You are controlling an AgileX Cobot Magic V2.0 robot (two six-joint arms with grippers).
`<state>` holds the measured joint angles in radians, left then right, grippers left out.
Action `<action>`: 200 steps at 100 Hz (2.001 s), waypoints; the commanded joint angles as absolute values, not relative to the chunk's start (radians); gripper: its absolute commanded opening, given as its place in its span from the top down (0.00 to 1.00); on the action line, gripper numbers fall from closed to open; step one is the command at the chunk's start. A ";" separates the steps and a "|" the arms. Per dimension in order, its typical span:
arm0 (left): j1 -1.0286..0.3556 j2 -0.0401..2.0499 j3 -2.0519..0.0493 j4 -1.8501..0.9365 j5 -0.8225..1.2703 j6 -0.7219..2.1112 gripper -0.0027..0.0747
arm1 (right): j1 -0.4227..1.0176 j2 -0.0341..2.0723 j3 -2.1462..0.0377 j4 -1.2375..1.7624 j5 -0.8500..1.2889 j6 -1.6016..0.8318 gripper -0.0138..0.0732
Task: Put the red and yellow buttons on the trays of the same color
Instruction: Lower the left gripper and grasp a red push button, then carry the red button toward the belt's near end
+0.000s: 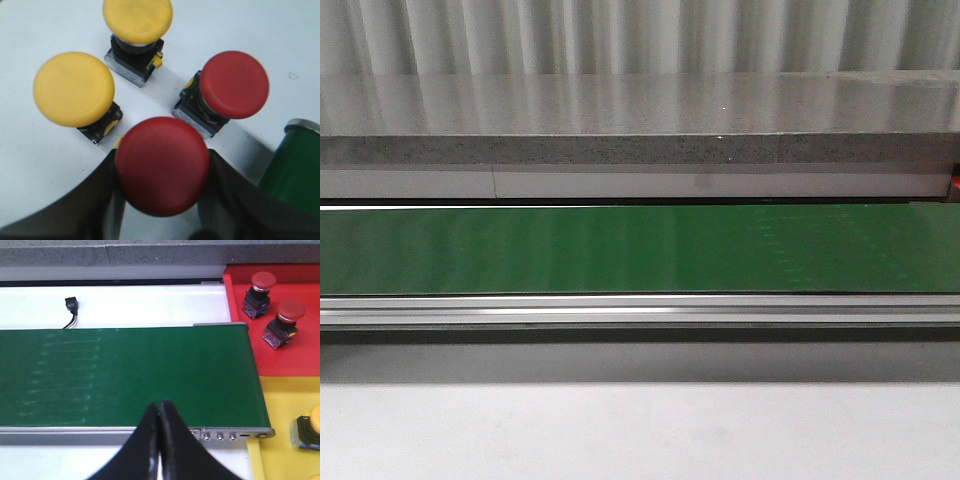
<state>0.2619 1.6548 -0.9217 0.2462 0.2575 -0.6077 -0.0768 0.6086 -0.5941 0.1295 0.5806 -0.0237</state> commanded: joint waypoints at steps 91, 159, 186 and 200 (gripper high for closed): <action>-0.048 1.366 -0.948 0.241 0.498 -0.456 0.99 | -0.075 0.605 -0.620 0.128 0.516 -0.033 0.92; -0.048 1.416 -0.948 0.142 0.548 -0.345 0.54 | -0.075 0.608 -0.620 0.128 0.516 -0.033 0.92; -0.050 1.410 -0.955 0.136 0.551 -0.331 0.16 | -0.075 0.608 -0.620 0.128 0.516 -0.033 0.92; -0.060 1.383 -1.003 0.108 0.593 -0.292 0.16 | -0.075 0.608 -0.620 0.128 0.516 -0.033 0.92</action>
